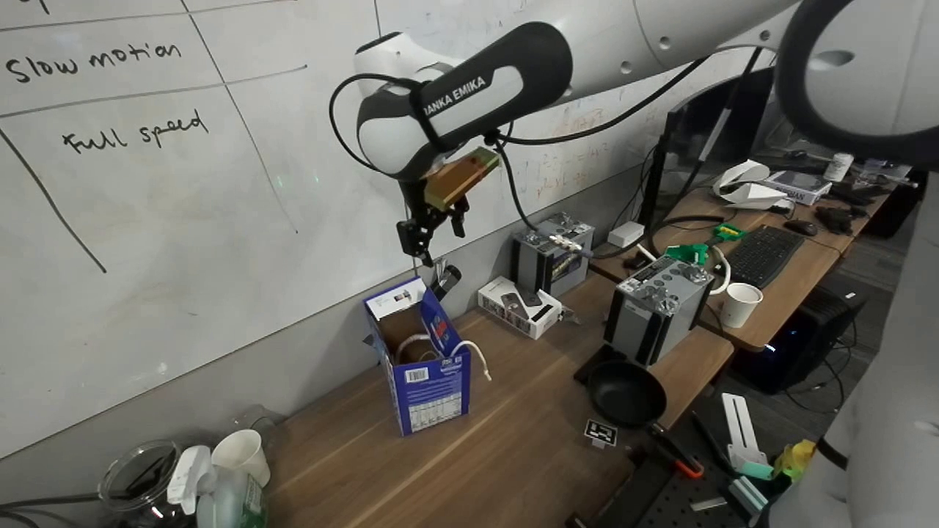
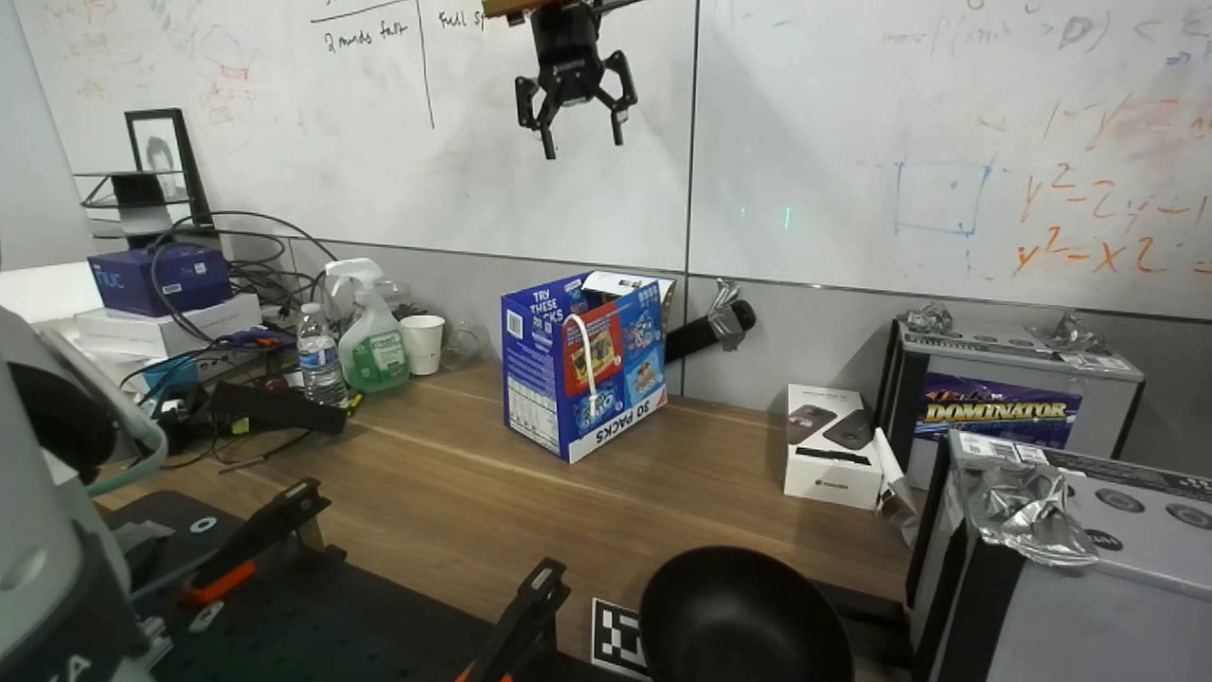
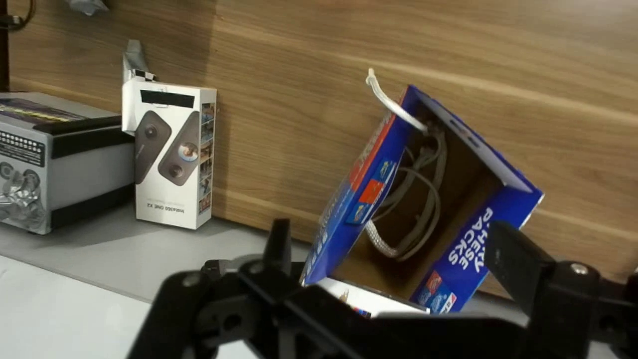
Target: Put the white ropes inside the blue box
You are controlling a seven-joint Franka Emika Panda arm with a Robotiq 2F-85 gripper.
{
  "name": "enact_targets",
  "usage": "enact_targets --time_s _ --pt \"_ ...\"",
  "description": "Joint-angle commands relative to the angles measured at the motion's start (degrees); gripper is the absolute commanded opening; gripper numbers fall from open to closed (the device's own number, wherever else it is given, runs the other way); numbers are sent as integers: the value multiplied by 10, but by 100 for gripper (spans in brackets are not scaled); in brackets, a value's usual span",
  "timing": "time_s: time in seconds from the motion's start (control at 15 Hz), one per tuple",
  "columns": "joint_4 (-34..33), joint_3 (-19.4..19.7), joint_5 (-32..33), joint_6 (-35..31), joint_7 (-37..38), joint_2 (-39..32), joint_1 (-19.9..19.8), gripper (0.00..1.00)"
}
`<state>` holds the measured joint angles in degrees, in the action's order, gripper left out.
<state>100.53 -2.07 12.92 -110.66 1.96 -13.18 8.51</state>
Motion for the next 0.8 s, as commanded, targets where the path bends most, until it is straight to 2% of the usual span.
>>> enact_targets --time_s 0.0,0.33,0.47,0.73 --pt "105 -7 -44 -15 -133 81 -42 100" --pt "178 2 -106 -29 -307 96 -80 100" --pt "195 3 -121 -40 -349 89 -88 100" --pt "242 5 -127 -120 -395 67 -99 100"
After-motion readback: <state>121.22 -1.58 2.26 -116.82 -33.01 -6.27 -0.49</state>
